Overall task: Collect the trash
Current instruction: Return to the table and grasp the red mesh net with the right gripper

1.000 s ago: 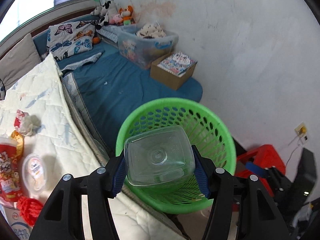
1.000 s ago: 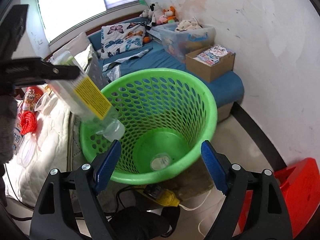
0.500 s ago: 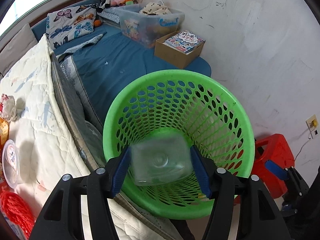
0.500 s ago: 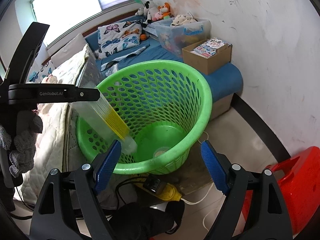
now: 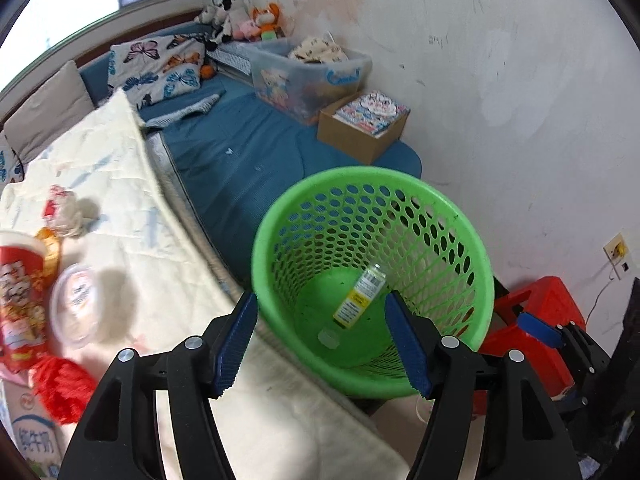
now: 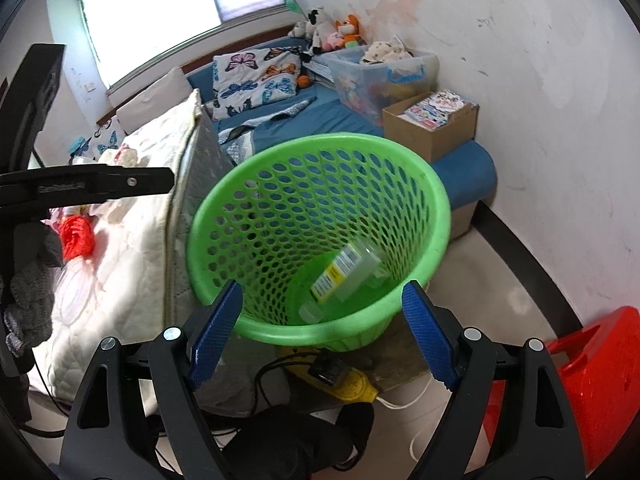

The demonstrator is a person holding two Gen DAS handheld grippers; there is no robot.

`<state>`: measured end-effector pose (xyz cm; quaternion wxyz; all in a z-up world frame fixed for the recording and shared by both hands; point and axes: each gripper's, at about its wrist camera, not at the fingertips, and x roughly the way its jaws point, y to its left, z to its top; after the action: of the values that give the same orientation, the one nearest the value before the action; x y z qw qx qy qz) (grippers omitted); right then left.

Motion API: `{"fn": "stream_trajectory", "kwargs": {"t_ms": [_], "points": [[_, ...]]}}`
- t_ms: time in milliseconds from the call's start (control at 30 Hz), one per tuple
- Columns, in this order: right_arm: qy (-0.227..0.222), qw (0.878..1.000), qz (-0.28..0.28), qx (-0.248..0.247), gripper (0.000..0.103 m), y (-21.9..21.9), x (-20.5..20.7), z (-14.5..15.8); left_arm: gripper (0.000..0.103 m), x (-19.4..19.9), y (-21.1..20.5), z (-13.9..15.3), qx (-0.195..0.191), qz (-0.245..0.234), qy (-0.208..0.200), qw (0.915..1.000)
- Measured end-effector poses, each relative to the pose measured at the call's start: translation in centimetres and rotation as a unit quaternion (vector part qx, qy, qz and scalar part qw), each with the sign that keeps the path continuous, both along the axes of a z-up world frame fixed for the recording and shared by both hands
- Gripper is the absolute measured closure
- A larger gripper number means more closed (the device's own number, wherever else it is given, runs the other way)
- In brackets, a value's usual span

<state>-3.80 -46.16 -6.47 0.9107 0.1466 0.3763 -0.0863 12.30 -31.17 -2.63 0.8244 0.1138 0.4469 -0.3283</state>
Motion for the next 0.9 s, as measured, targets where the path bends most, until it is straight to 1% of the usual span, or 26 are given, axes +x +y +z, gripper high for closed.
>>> {"fn": "stream_trajectory", "kwargs": {"t_ms": [133,200,233,300,433,600,700,900], "points": [[-0.008,1.0,0.012,-0.003,0.021,1.4,0.2,0.8,0.033,-0.5,2.9,1.7,-0.016,0.017,-0.013,0.9996],[-0.012,1.0,0.019,-0.005,0.021,2.1,0.4,1.3,0.032,-0.6,4.3,2.4,-0.025,0.024,-0.017,0.9992],[-0.015,1.0,0.024,-0.007,0.021,2.5,0.5,1.6,0.03,-0.7,4.9,2.7,-0.028,0.029,-0.022,0.9989],[-0.02,0.999,0.035,-0.008,0.021,3.5,0.8,2.1,0.03,-1.1,6.6,3.4,-0.031,0.044,-0.035,0.9979],[-0.028,0.998,0.057,-0.013,0.02,5.5,1.6,3.0,0.026,-1.4,9.7,4.1,-0.038,0.066,-0.043,0.9962],[-0.035,0.995,0.091,-0.014,0.02,8.2,3.1,3.9,0.025,-1.8,14.0,4.6,-0.038,0.105,-0.056,0.9922],[-0.038,0.993,0.113,-0.011,0.02,9.9,4.0,4.3,0.025,-2.0,16.6,4.7,-0.042,0.127,-0.056,0.9894],[-0.041,0.986,0.161,-0.005,0.02,13.6,5.6,4.6,0.025,-2.3,21.6,5.5,-0.051,0.168,-0.068,0.9821]]}}
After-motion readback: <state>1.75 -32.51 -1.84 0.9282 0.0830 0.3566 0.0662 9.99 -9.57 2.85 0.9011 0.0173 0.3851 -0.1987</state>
